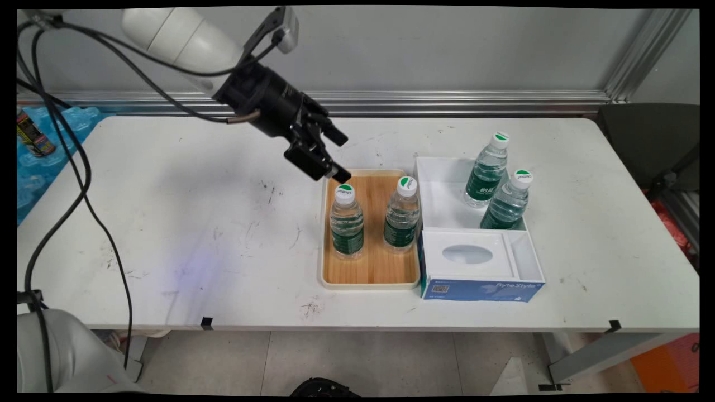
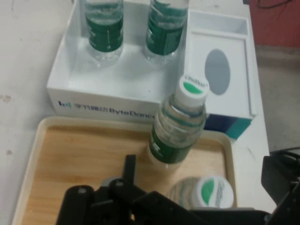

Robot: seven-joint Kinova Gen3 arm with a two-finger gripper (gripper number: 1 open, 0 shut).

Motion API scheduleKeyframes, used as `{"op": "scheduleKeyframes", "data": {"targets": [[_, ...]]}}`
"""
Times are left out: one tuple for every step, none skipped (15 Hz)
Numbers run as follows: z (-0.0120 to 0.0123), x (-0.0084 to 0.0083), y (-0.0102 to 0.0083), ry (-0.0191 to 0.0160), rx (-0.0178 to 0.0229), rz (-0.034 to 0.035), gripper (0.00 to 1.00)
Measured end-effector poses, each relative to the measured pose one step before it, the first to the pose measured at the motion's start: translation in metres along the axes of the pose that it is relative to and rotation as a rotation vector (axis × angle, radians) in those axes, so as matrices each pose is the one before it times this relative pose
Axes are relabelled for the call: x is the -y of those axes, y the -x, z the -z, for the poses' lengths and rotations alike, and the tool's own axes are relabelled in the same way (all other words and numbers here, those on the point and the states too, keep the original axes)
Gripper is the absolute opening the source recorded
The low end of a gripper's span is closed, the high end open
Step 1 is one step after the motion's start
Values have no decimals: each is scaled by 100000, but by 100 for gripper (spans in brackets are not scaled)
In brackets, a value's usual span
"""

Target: Pick up the green bottle from the white box

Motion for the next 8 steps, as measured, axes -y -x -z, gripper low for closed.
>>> {"op": "scheduleKeyframes", "data": {"targets": [[7,40,-364,-22,-96,-356,100],[-65,30,-424,-92,-50,-493,100],[-147,38,-320,-294,-143,-418,100],[-283,50,-490,-479,-266,-567,100],[-270,35,-359,-325,-358,-308,100],[-448,34,-545,-467,-643,-426,100],[-281,30,-303,-256,-491,-188,100],[-670,47,-696,-528,-1271,-320,100]]}}
